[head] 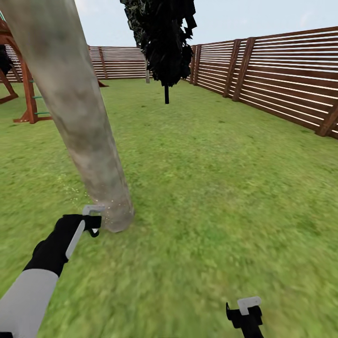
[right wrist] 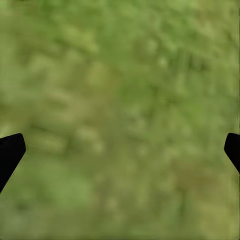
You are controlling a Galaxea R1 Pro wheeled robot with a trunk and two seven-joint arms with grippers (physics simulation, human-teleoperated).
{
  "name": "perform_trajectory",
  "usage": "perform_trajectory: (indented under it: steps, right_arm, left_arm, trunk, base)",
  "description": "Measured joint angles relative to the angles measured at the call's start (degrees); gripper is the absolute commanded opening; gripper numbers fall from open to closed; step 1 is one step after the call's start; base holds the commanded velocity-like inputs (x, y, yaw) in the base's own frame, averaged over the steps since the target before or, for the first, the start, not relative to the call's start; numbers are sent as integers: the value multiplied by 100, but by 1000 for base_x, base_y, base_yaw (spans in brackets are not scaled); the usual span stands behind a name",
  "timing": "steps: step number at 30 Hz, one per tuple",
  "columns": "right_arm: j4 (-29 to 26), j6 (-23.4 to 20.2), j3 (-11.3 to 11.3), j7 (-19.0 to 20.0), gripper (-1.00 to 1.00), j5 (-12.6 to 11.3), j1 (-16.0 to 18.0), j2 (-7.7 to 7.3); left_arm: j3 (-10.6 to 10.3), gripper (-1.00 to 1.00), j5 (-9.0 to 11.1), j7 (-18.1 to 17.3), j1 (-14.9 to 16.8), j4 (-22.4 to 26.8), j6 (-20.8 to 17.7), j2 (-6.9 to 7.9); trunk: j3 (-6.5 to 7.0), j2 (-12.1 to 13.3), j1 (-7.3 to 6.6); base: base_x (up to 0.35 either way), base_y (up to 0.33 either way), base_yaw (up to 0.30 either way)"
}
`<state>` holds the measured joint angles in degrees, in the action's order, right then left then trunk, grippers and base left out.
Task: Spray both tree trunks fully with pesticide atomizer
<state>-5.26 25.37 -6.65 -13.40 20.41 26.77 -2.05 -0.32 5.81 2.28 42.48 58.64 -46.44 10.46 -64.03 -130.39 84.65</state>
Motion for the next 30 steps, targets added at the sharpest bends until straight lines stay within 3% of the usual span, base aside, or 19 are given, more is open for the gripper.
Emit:
perform_trajectory:
  steps: [8,30]
  right_arm:
    - [0,2,-1,-16,100,-1,1,3]
    - [0,-2,-9,-30,100,-1,0,-34]
  left_arm:
    - [-6,-100,-5,34,-3,72,34,-40]
    - [2,-100,-54,50,-14,114,32,-66]
  trunk:
    - [0,0,-3]
    - [0,0,-2]
  base:
    - [198,-69,212]
    - [97,-259,4]
